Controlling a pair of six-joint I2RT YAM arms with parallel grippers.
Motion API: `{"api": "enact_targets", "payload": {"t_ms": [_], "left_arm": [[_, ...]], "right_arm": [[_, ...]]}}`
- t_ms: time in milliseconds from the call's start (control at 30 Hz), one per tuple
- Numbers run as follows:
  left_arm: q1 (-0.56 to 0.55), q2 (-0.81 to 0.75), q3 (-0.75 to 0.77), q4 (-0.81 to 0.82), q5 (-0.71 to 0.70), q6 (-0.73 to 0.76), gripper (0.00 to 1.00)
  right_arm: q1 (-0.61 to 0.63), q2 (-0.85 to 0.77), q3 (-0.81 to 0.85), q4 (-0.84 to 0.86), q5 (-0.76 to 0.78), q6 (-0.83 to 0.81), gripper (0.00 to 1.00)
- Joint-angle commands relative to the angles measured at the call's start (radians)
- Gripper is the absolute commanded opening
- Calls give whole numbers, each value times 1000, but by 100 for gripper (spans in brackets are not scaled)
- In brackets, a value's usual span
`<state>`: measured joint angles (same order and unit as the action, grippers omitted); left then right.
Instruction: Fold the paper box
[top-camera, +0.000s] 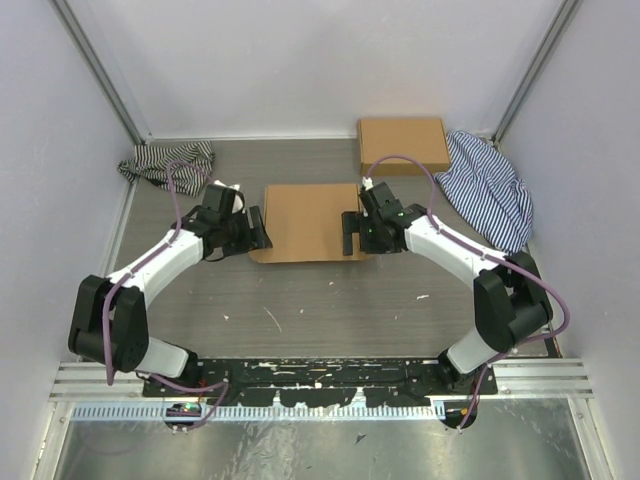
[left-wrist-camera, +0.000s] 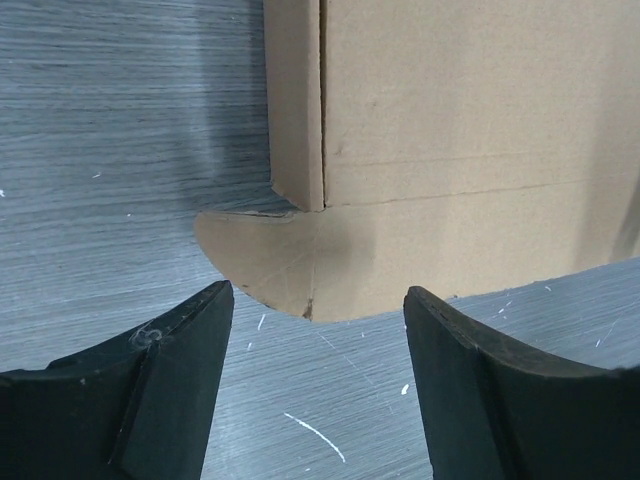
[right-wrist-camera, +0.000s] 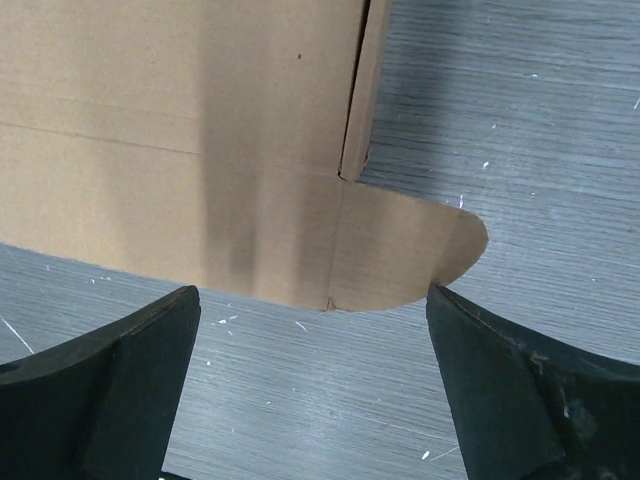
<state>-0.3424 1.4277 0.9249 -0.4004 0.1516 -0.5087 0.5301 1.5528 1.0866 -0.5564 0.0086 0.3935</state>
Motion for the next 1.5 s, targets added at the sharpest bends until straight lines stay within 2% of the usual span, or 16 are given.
{"api": "enact_targets", "payload": {"t_ms": [0, 600, 1100, 1233, 1467], "left_arm": [[-8, 30, 28, 42, 34, 10, 75], [-20, 92, 60, 54, 8, 29, 75], [-27, 113, 28, 138, 131, -1, 75], [-35, 116, 14, 137, 195, -22, 73], [-40, 114, -21, 133, 216, -36, 72]], "right_arm": [[1, -6, 51, 46, 43, -22, 100], [19, 25, 98, 30, 91, -61, 100], [23, 72, 41, 115, -57, -42, 100], [29, 63, 42, 97, -110, -34, 97], [32, 53, 35, 80, -166, -22, 93]]}}
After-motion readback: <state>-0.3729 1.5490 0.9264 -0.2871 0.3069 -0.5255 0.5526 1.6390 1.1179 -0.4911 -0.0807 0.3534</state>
